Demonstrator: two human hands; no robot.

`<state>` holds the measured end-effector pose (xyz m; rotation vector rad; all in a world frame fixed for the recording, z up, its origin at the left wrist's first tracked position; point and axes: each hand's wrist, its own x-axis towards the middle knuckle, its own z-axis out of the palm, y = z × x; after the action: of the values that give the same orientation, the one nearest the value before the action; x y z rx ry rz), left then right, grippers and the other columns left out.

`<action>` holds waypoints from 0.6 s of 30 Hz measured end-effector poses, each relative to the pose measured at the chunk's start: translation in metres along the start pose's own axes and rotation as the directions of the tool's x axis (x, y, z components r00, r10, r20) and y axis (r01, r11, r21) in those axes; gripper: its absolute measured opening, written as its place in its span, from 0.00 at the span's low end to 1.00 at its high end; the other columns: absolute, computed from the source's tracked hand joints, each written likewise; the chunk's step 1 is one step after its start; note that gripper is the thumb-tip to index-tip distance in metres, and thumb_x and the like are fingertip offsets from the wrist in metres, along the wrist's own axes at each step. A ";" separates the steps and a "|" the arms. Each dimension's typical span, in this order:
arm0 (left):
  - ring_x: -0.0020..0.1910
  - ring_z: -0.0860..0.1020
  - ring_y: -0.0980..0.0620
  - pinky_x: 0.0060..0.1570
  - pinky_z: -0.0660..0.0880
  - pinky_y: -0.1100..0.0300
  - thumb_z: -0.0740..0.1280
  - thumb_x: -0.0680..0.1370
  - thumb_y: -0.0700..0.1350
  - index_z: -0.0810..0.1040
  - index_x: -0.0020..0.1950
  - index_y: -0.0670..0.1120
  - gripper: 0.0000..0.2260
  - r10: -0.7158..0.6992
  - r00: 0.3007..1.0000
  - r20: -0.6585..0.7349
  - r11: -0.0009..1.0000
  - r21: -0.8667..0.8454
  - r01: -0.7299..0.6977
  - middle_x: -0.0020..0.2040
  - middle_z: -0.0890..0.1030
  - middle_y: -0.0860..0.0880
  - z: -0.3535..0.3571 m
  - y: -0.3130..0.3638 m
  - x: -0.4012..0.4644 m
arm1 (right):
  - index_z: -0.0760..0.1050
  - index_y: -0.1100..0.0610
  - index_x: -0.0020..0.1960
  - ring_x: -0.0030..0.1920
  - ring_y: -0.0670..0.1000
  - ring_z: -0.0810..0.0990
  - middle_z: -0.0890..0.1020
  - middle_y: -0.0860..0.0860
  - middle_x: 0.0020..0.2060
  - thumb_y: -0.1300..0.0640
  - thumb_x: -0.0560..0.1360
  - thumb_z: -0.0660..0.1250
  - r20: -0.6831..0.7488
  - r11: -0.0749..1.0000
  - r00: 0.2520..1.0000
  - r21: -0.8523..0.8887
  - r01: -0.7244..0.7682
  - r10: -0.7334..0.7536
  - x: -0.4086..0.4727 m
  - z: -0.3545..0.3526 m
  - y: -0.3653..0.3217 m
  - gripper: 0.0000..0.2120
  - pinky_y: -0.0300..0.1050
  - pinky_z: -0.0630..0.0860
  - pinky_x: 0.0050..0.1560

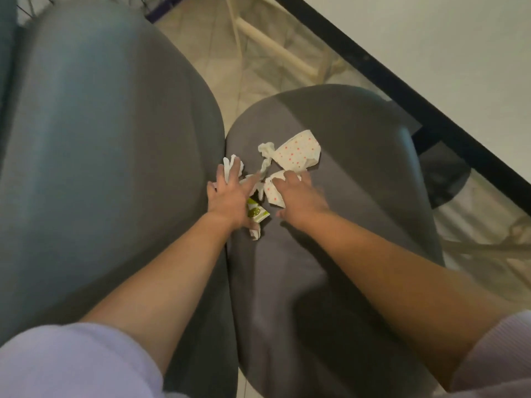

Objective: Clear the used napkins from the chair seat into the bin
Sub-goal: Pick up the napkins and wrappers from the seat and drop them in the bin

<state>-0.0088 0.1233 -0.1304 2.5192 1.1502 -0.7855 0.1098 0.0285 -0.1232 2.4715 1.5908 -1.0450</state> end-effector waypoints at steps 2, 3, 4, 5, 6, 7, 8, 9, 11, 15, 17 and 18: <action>0.75 0.41 0.36 0.71 0.50 0.36 0.79 0.59 0.58 0.47 0.73 0.65 0.53 -0.015 0.996 0.083 0.999 -0.036 0.019 0.77 0.38 0.47 -0.002 0.000 0.021 | 0.60 0.50 0.72 0.72 0.59 0.56 0.61 0.53 0.72 0.54 0.74 0.68 0.016 1.000 1.000 -0.026 0.016 -0.016 0.016 0.008 0.005 0.30 0.59 0.69 0.62; 0.75 0.44 0.36 0.71 0.51 0.36 0.78 0.58 0.60 0.47 0.73 0.65 0.53 -0.021 0.992 0.122 0.999 -0.038 0.026 0.77 0.41 0.47 0.000 0.001 0.030 | 0.59 0.50 0.73 0.73 0.59 0.55 0.61 0.53 0.72 0.56 0.74 0.68 0.025 0.999 0.999 -0.036 0.023 -0.022 0.022 0.013 0.007 0.31 0.59 0.69 0.62; 0.74 0.47 0.36 0.70 0.53 0.36 0.78 0.57 0.62 0.47 0.73 0.65 0.53 -0.022 0.988 0.153 0.999 -0.022 0.026 0.77 0.45 0.47 0.003 0.003 0.037 | 0.58 0.50 0.73 0.72 0.60 0.55 0.60 0.52 0.72 0.57 0.74 0.68 0.030 0.998 0.999 -0.048 0.028 -0.026 0.027 0.018 0.009 0.31 0.59 0.70 0.62; 0.74 0.49 0.37 0.69 0.56 0.36 0.77 0.56 0.63 0.47 0.73 0.64 0.54 -0.015 0.985 0.171 1.000 -0.002 0.016 0.76 0.49 0.48 0.008 0.005 0.039 | 0.58 0.50 0.73 0.72 0.60 0.56 0.60 0.52 0.73 0.59 0.74 0.68 0.023 0.997 0.999 -0.064 0.032 -0.030 0.030 0.021 0.010 0.32 0.58 0.71 0.61; 0.73 0.49 0.37 0.67 0.59 0.37 0.77 0.55 0.63 0.47 0.74 0.62 0.55 -0.007 0.984 0.179 1.000 -0.004 0.008 0.75 0.51 0.49 0.014 0.007 0.039 | 0.57 0.50 0.73 0.72 0.60 0.56 0.59 0.52 0.73 0.60 0.74 0.68 0.014 0.996 0.999 -0.080 0.036 -0.035 0.032 0.023 0.012 0.33 0.58 0.72 0.60; 0.72 0.50 0.38 0.66 0.61 0.38 0.78 0.55 0.63 0.47 0.74 0.60 0.56 -0.004 0.985 0.173 0.999 -0.033 0.010 0.74 0.52 0.49 0.020 0.008 0.038 | 0.57 0.50 0.73 0.72 0.60 0.55 0.59 0.53 0.73 0.62 0.73 0.68 0.003 0.995 0.999 -0.092 0.036 -0.036 0.034 0.025 0.012 0.33 0.60 0.71 0.60; 0.71 0.51 0.39 0.65 0.63 0.40 0.78 0.55 0.62 0.49 0.74 0.59 0.56 -0.002 0.988 0.152 0.997 -0.082 0.015 0.72 0.54 0.49 0.026 0.008 0.036 | 0.57 0.49 0.73 0.73 0.61 0.53 0.58 0.54 0.73 0.63 0.73 0.67 -0.006 0.995 1.000 -0.100 0.027 -0.028 0.035 0.027 0.011 0.33 0.63 0.69 0.62; 0.69 0.53 0.40 0.64 0.65 0.42 0.79 0.55 0.61 0.53 0.74 0.56 0.53 0.004 0.993 0.122 0.990 -0.142 0.013 0.70 0.57 0.49 0.032 0.008 0.034 | 0.58 0.49 0.73 0.74 0.62 0.51 0.57 0.54 0.73 0.65 0.73 0.66 -0.012 0.995 1.000 -0.104 0.014 -0.015 0.036 0.027 0.011 0.33 0.66 0.67 0.63; 0.65 0.58 0.43 0.65 0.66 0.50 0.79 0.58 0.58 0.63 0.70 0.51 0.44 0.028 0.997 0.072 0.967 -0.253 -0.009 0.65 0.65 0.50 0.039 0.008 0.029 | 0.60 0.50 0.71 0.73 0.63 0.53 0.58 0.56 0.72 0.67 0.73 0.64 -0.036 0.993 0.999 -0.114 0.003 -0.007 0.035 0.027 0.010 0.31 0.65 0.67 0.63; 0.62 0.63 0.45 0.60 0.66 0.57 0.77 0.64 0.53 0.74 0.61 0.45 0.30 0.036 0.998 0.056 0.953 -0.304 -0.017 0.61 0.70 0.49 0.045 0.009 0.023 | 0.64 0.56 0.67 0.66 0.62 0.64 0.67 0.57 0.65 0.68 0.72 0.63 -0.070 0.988 0.996 -0.150 0.045 -0.056 0.033 0.023 0.008 0.24 0.52 0.73 0.54; 0.63 0.65 0.44 0.61 0.67 0.54 0.78 0.64 0.51 0.74 0.61 0.44 0.29 0.033 0.997 0.067 0.957 -0.290 -0.012 0.62 0.70 0.48 0.043 0.007 0.022 | 0.64 0.57 0.67 0.66 0.62 0.65 0.68 0.58 0.65 0.66 0.74 0.62 -0.035 0.988 0.998 -0.149 0.052 -0.058 0.029 0.021 0.006 0.22 0.52 0.72 0.57; 0.64 0.66 0.43 0.61 0.68 0.53 0.78 0.63 0.50 0.74 0.61 0.44 0.29 0.035 0.997 0.064 0.957 -0.290 -0.015 0.62 0.71 0.48 0.041 0.006 0.020 | 0.65 0.58 0.67 0.65 0.62 0.66 0.68 0.58 0.64 0.65 0.75 0.62 -0.018 0.989 0.998 -0.142 0.051 -0.054 0.026 0.020 0.004 0.21 0.52 0.71 0.59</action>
<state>-0.0087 0.1139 -0.1757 2.2444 1.1185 -0.6385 0.1095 0.0405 -0.1543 2.3690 1.6812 -0.8800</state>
